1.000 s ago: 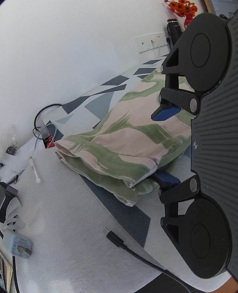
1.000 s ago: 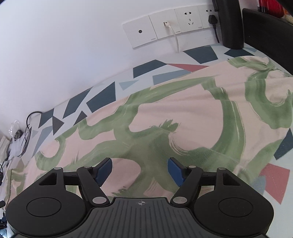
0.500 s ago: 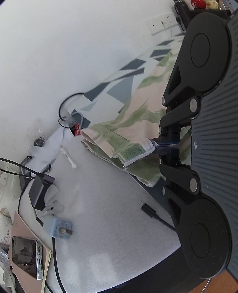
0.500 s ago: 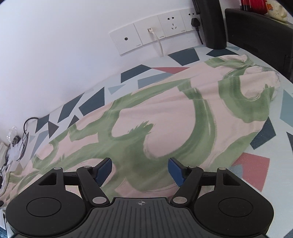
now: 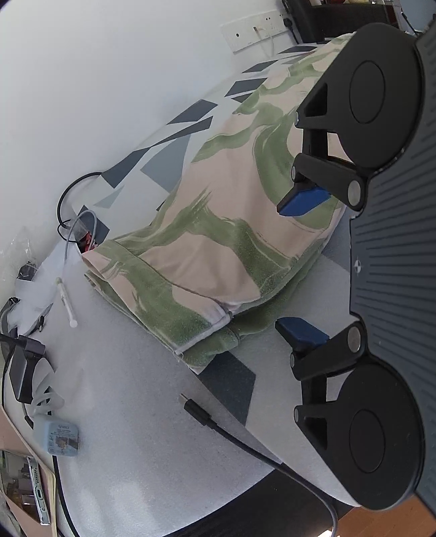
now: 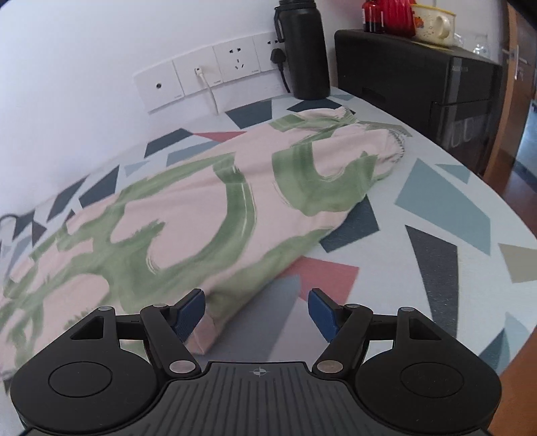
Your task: Fold clothes
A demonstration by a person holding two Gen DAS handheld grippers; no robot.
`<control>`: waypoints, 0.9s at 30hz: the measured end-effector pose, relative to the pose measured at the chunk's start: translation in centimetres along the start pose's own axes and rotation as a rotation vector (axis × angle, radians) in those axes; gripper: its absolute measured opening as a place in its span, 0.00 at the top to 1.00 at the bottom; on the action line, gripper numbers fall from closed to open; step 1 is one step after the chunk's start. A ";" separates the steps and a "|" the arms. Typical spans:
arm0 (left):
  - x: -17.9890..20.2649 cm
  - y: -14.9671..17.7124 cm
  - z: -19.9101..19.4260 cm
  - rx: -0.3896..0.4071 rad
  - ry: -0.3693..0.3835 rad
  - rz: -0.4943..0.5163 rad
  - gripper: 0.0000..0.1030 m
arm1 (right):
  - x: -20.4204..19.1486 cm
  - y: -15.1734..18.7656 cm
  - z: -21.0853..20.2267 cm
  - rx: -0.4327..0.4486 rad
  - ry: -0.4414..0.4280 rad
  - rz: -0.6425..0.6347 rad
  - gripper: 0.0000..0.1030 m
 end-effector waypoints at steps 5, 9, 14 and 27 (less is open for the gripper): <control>1.4 -0.3 0.9 -0.013 -0.053 0.067 0.31 | -2.8 2.4 0.7 0.029 0.035 -0.144 0.36; 2.3 -0.3 1.4 -0.032 -0.091 0.126 0.30 | -4.7 2.5 1.7 0.048 0.067 -0.214 0.36; 3.0 -0.3 1.9 -0.059 -0.123 0.178 0.30 | -5.0 2.8 1.8 0.091 0.185 -0.319 0.40; 3.7 -0.1 2.5 -0.086 -0.157 0.240 0.30 | 1.7 3.1 0.1 0.103 0.139 0.026 0.41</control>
Point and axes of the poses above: each gripper's, at about its wrist camera, not at the fingertips, and z roughly the way its jaws point, x to its right, y to its underside, the point moved 1 cm from there along z, roughly the way its jaws point, and after that the axes turned 7 degrees about z, right-handed, at the moved point
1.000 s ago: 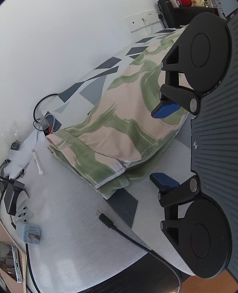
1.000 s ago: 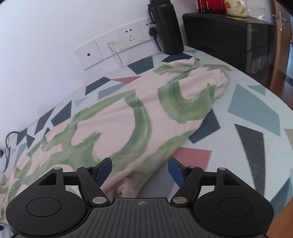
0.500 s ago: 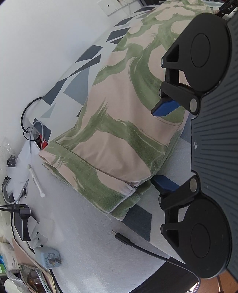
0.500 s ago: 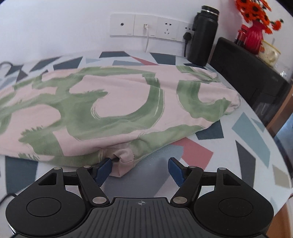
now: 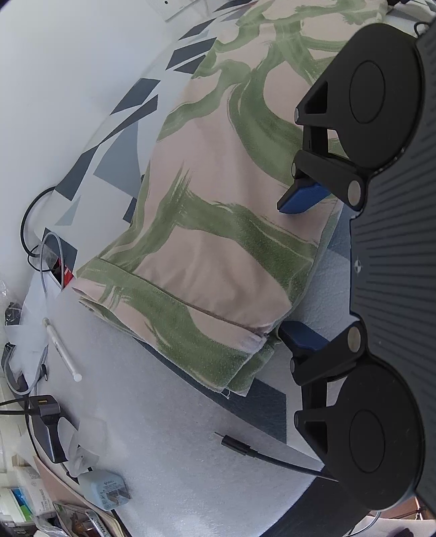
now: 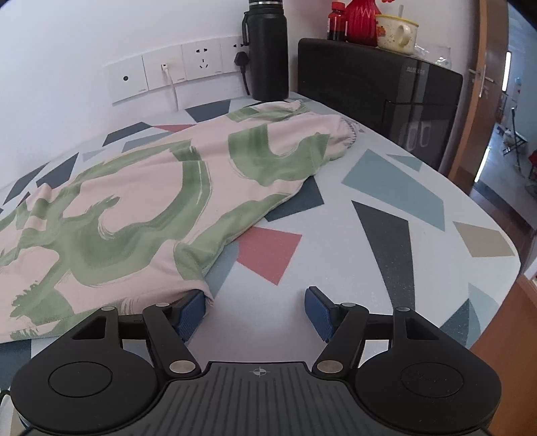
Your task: Fold clothes
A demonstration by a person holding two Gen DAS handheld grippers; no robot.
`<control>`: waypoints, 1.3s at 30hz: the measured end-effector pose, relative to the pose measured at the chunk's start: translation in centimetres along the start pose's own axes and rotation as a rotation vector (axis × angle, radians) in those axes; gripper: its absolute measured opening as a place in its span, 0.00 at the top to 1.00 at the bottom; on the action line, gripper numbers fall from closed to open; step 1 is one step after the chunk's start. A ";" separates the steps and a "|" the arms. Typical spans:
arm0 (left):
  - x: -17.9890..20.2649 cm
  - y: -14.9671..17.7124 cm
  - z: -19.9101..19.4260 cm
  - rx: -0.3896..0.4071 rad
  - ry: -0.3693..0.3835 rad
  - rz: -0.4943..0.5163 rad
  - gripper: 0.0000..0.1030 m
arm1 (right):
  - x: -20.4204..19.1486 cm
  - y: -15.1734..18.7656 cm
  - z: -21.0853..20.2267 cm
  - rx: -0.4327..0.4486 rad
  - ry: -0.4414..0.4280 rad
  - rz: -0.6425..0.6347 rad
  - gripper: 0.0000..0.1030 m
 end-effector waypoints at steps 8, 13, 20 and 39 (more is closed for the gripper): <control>1.5 -0.8 -3.8 0.102 -0.040 -0.008 0.32 | 2.0 -0.4 -2.1 -0.037 -0.051 0.068 0.36; 5.2 -2.4 -5.5 0.201 -0.028 0.116 0.31 | 4.0 -1.2 -2.6 -0.038 -0.079 0.209 0.36; 10.4 -2.0 -3.0 0.146 0.131 0.198 0.27 | 3.4 -1.9 -2.0 -0.049 -0.100 0.225 0.36; 20.4 2.0 3.2 0.072 -0.030 0.419 0.09 | 11.0 -16.4 8.9 0.036 -0.041 0.209 0.23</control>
Point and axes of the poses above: each gripper's, at about its wrist camera, not at the fingertips, and z roughly the way its jaws point, x to its right, y to its underside, the point moved 1 cm from there along z, roughly the way its jaws point, and after that the axes turned 7 degrees about z, right-handed, at the moved point
